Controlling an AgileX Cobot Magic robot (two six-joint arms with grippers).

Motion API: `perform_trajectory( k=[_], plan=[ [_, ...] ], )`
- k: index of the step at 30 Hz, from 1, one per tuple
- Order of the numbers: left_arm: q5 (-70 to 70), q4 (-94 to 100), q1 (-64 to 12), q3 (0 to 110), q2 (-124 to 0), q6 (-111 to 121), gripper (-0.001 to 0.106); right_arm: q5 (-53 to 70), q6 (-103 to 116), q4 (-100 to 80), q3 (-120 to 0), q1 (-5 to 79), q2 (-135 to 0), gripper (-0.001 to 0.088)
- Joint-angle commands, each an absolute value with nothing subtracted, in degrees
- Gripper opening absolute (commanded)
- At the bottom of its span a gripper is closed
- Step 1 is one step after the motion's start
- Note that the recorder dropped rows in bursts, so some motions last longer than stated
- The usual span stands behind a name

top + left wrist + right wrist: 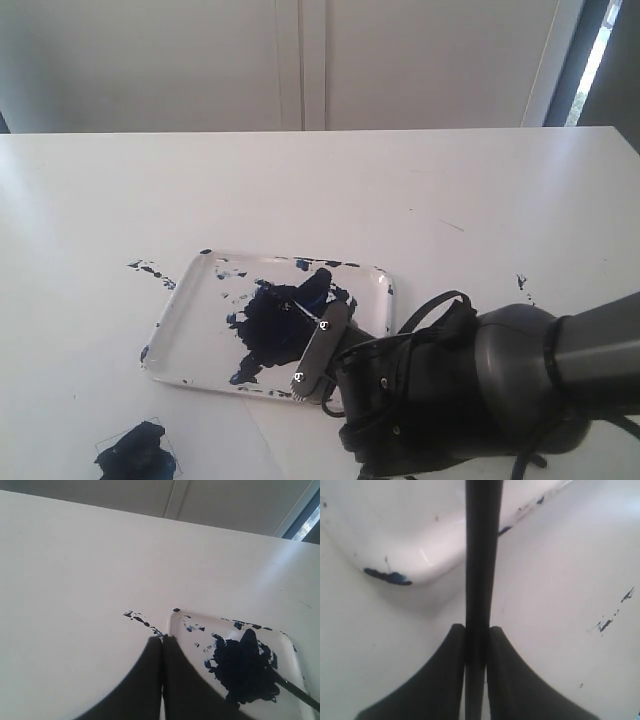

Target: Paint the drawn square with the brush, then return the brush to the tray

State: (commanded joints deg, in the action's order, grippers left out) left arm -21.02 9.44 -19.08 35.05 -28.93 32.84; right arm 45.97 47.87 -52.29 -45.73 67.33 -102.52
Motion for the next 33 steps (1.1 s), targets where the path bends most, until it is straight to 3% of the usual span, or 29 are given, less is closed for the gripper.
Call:
perform_trajectory(
  k=[6, 11, 14, 19, 33],
  plan=[
    [-21.56, 9.31, -19.08, 35.05, -23.04, 32.84, 0.004, 44.4, 51.26, -52.81, -45.73, 67.33, -102.52, 0.003],
    [-22.59, 9.02, -19.08, 34.79, -18.75, 33.48, 0.004, 42.81, 51.5, -52.7, -45.73, 67.33, -102.52, 0.0313],
    [-23.85, 9.02, -19.08, 34.79, -18.04, 33.48, 0.004, 42.81, 51.5, -52.48, -45.73, 67.33, -102.52, 0.0395],
    [-25.32, 9.17, -19.08, 34.79, -18.04, 33.48, 0.004, 43.36, 51.5, -52.59, -45.73, 67.33, -99.86, 0.0407],
    [-25.32, 9.88, -19.08, 34.79, -18.04, 32.19, 0.004, 42.96, 51.65, -52.19, -45.95, 67.33, -76.37, 0.0391]
  ],
)
